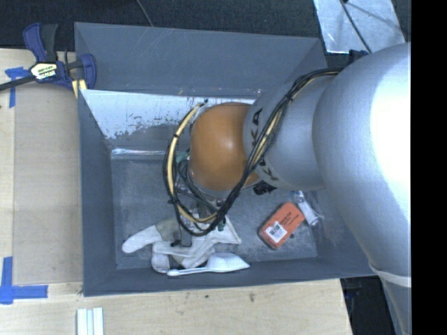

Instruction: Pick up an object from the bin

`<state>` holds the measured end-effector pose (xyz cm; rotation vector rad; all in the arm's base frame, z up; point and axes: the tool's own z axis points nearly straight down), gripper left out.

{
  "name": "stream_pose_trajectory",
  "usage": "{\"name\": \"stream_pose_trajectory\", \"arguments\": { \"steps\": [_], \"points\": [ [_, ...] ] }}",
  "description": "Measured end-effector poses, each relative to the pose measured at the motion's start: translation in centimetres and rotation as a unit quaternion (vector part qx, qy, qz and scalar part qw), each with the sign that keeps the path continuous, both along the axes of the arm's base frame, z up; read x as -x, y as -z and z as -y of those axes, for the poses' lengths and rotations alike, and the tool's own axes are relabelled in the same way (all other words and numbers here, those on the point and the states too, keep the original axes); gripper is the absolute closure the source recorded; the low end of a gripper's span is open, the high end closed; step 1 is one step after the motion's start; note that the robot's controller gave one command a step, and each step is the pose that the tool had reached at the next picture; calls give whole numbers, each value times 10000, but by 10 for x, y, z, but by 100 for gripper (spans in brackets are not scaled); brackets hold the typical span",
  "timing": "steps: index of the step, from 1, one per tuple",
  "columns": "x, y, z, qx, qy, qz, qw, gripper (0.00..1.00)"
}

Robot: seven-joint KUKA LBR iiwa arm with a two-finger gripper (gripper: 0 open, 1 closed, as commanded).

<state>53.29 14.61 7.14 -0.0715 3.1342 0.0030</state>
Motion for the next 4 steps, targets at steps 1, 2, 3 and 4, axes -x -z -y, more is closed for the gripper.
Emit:
{"name": "stream_pose_trajectory", "arguments": {
  "steps": [1,2,3,4],
  "points": [
    [0,0,0,1,1,-4,10000,100],
    [0,0,0,2,1,-3,10000,100],
    [0,-1,1,1,-10,-3,10000,100],
    [-30,0,5,11,-719,-30,9974,100]
  ]
}}
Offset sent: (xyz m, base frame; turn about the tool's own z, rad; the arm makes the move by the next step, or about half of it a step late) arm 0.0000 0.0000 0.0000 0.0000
